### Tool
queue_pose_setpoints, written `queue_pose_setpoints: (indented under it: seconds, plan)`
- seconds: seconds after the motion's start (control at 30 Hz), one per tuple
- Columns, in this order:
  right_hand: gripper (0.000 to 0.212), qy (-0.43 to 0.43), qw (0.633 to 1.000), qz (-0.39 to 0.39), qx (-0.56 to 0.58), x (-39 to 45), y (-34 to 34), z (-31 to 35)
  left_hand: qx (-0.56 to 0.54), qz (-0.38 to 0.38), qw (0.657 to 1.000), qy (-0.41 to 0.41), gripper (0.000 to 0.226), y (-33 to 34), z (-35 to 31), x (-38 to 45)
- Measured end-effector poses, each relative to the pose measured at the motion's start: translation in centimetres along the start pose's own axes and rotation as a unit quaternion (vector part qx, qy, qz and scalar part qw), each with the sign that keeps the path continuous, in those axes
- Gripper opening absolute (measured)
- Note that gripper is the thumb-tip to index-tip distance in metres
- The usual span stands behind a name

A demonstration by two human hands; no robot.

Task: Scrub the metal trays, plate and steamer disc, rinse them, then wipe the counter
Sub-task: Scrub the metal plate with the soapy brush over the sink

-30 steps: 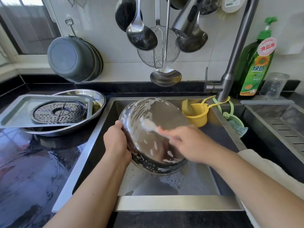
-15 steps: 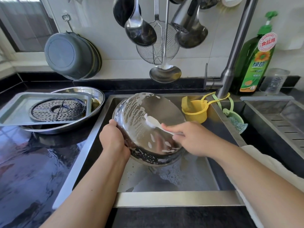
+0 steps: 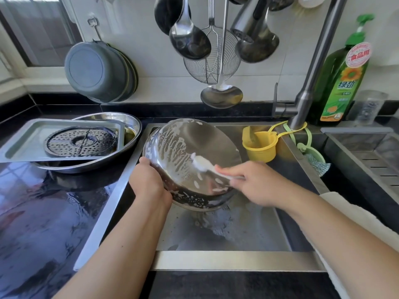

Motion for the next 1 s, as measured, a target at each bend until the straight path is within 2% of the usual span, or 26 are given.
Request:
queue_pose_setpoints:
  seconds: [0.07,0.13,0.17,0.3,0.37,0.43,0.5,0.6,0.73,0.8,0.9,1.0]
  plan:
    - [0.055,0.011,1.0,0.01,0.0,-0.2,-0.1,-0.6,-0.008,0.003,1.0,0.002,0.025,0.0,0.0,-0.1]
    - [0.055,-0.025,0.996,0.079,0.026,-1.4,1.6,0.8,-0.011,-0.005,1.0,0.016,0.026,-0.1,-0.2,-0.1]
    - [0.055,-0.038,0.995,0.087,0.034,-1.7,2.0,1.6,-0.013,-0.013,1.0,0.021,0.026,-0.2,-0.3,0.0]
    - [0.051,0.034,0.999,-0.002,-0.013,-0.2,-0.8,-0.7,-0.024,-0.029,0.999,0.011,0.027,-0.4,-0.3,-0.1]
    - [0.053,0.029,0.999,0.026,0.003,-0.8,-0.2,-0.5,-0.026,-0.031,0.999,0.013,0.028,-0.4,-0.3,-0.1]
    - [0.054,-0.018,0.996,0.071,0.048,-1.6,1.7,1.5,-0.031,-0.032,0.999,0.018,0.027,-0.4,-0.3,0.1]
    - [0.052,-0.024,0.998,0.056,0.035,-1.0,1.5,1.5,-0.041,-0.038,0.998,0.02,0.027,-0.5,-0.3,0.4]
    - [0.053,0.04,0.999,0.007,0.009,-0.3,-0.9,-1.0,-0.048,-0.044,0.997,0.032,0.028,-0.5,-0.4,0.5]
    - [0.053,-0.025,0.996,0.08,0.035,-1.6,0.6,1.0,-0.048,-0.053,0.997,0.036,0.039,-0.6,-0.3,0.9]
    - [0.053,-0.035,0.997,0.068,0.027,-1.2,0.6,1.2,-0.058,-0.057,0.996,0.034,0.035,-0.7,-0.2,1.3]
    - [0.057,0.008,1.0,0.025,0.009,-0.9,-1.3,-0.8,-0.078,-0.048,0.995,0.028,0.033,-0.7,-0.3,1.3]
    - [0.055,-0.005,0.998,0.058,0.015,-1.4,-0.5,0.0,-0.078,-0.055,0.995,0.035,0.039,-0.6,-0.4,0.7]
Point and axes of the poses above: each hand's wrist, its own x-axis towards the middle knuckle, its own y-axis out of the palm, z = x × y, the point moved 4 cm from there along x, towards the middle knuckle, and after that the axes turned 9 degrees about x, right-handed, at the moved point
